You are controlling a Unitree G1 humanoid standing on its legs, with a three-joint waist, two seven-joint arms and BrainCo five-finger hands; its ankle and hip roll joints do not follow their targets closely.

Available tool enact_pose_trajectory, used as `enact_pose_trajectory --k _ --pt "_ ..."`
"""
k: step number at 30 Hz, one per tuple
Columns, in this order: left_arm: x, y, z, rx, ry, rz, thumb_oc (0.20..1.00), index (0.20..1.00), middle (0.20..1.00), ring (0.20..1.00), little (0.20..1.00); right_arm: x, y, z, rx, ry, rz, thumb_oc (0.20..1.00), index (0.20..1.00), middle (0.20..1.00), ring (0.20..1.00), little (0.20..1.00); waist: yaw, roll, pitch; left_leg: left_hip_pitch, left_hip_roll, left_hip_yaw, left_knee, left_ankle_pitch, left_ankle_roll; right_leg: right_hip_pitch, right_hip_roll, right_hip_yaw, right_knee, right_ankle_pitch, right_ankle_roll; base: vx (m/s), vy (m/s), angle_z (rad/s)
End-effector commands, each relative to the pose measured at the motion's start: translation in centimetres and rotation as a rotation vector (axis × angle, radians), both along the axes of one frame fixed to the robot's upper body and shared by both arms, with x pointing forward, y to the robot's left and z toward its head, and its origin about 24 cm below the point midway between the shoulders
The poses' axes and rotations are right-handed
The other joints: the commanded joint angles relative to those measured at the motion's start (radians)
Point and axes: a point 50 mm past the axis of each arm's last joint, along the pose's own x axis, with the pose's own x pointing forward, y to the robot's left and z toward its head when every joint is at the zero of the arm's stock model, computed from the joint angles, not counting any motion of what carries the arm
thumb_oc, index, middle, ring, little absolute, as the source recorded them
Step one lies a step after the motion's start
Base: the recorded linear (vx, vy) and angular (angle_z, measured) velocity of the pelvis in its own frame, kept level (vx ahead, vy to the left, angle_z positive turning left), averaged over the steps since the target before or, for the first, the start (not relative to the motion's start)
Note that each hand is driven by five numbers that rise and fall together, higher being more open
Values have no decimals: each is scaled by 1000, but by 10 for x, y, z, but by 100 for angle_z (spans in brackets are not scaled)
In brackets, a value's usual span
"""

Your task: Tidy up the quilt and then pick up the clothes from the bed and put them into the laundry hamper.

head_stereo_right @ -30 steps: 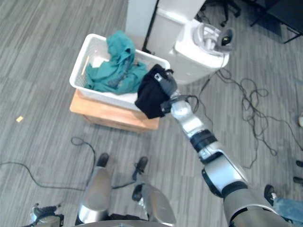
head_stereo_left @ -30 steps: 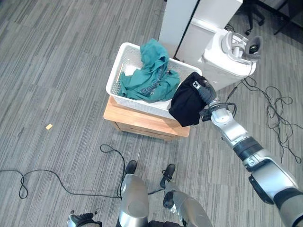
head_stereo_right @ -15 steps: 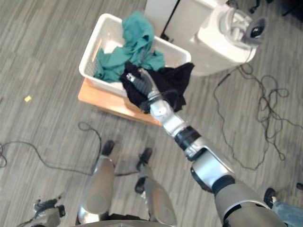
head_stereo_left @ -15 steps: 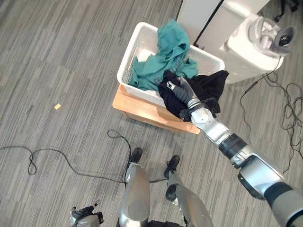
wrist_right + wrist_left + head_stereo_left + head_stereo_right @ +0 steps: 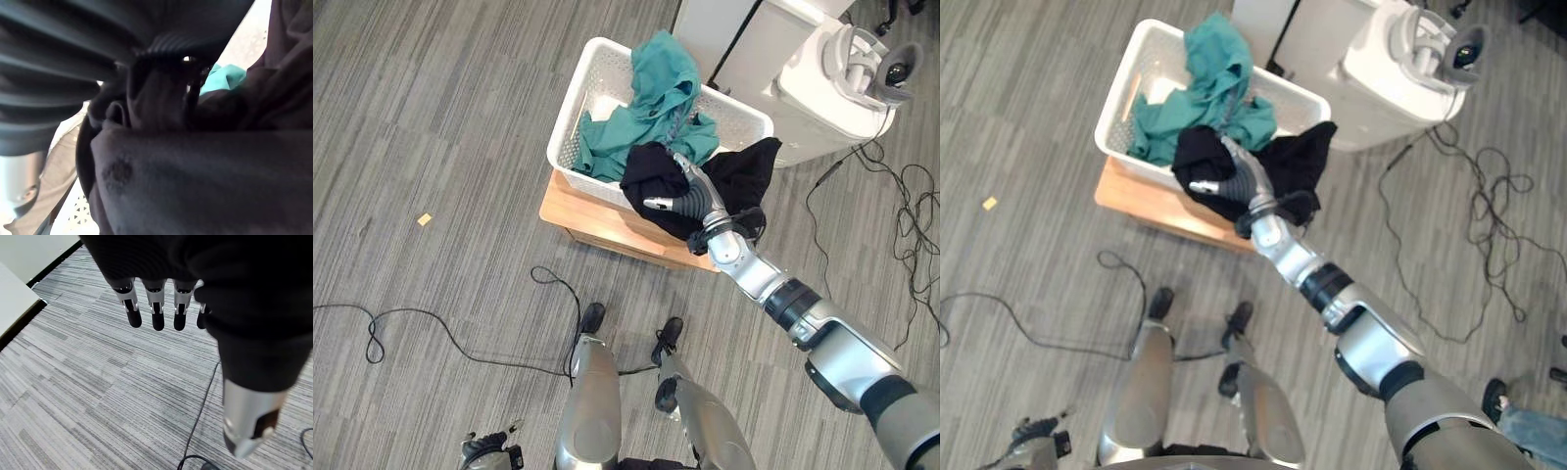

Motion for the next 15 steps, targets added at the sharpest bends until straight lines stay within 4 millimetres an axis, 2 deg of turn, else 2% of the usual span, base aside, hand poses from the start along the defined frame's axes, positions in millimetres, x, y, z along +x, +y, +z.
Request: enact_pose_trajectory --k 1,11,15 --pt "-24 17 2 63 81 10 1000 1000 1000 1000 1000 5 -18 41 87 -152 -48 1000 1000 1000 1000 1000 36 3 49 131 49 124 -273 101 34 120 -90 -10 -7 -78 138 20 -7 -23" --pt "-44 14 -3 105 148 -8 1000 1000 1000 1000 1000 8 -46 64 254 -205 -107 1000 1000 1000 1000 1000 37 20 49 239 30 153 -251 67 49 213 -111 2 9 -85 155 37 -7 -18" --pt "-54 8 -7 124 168 -8 1000 1000 1000 1000 1000 5 -65 70 290 -209 -132 1000 1000 1000 1000 1000 15 34 14 294 18 152 -244 49 58 247 -121 31 34 -98 164 105 1 -29"
